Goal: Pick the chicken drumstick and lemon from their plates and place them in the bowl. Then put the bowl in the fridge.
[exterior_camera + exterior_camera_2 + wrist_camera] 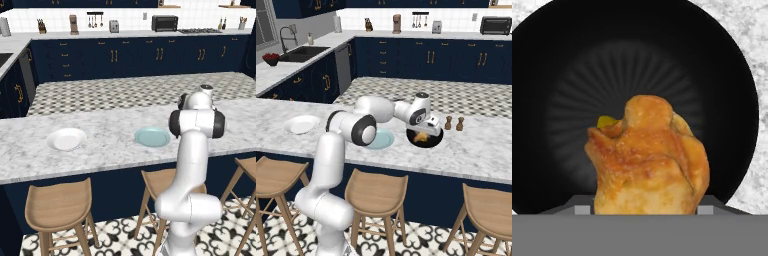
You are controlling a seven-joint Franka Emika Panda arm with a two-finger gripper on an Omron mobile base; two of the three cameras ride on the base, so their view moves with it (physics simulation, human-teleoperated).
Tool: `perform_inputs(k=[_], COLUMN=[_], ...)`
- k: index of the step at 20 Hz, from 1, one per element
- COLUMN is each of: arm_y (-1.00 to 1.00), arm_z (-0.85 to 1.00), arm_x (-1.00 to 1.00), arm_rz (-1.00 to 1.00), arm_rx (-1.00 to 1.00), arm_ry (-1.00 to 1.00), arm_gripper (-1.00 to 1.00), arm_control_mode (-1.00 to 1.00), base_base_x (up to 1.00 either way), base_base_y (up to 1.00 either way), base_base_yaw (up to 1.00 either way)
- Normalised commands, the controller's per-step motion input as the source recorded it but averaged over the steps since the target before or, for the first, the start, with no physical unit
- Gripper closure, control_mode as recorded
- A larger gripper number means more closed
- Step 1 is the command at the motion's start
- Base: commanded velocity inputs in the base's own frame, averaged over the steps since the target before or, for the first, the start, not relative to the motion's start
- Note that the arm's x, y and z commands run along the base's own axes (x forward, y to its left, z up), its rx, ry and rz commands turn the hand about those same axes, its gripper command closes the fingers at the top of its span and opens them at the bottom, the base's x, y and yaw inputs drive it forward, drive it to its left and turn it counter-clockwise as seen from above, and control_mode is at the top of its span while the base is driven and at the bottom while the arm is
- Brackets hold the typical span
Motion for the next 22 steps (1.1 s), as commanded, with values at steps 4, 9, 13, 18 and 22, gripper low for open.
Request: perform_inputs(k=[4, 9, 13, 18, 22], arm_y=[-0.21, -0.23, -0.02, 0.00, 0.00], arm_z=[0.08, 0.04, -0.09, -0.23, -0.01], arm_x=[0.23, 0.14, 0.09, 0.06, 0.01], arm_rz=[0.00, 0.00, 0.00, 0.00, 0.00], arm_rx=[0.00, 0.01, 0.00, 0.00, 0.00], arm_ry=[0.00, 0.00, 0.00, 0.00, -0.01], arm_gripper=[1.00, 1.00, 1.00, -1.00, -1.00], arm_control_mode=[-1.00, -1.00, -1.00, -1.00, -1.00], base_base_x=[0.00, 0.00, 0.00, 0.00, 0.00], base_base_y=[0.00, 0.00, 0.00, 0.00, 0.00], base_base_yaw=[0.00, 0.00, 0.00, 0.00, 0.00])
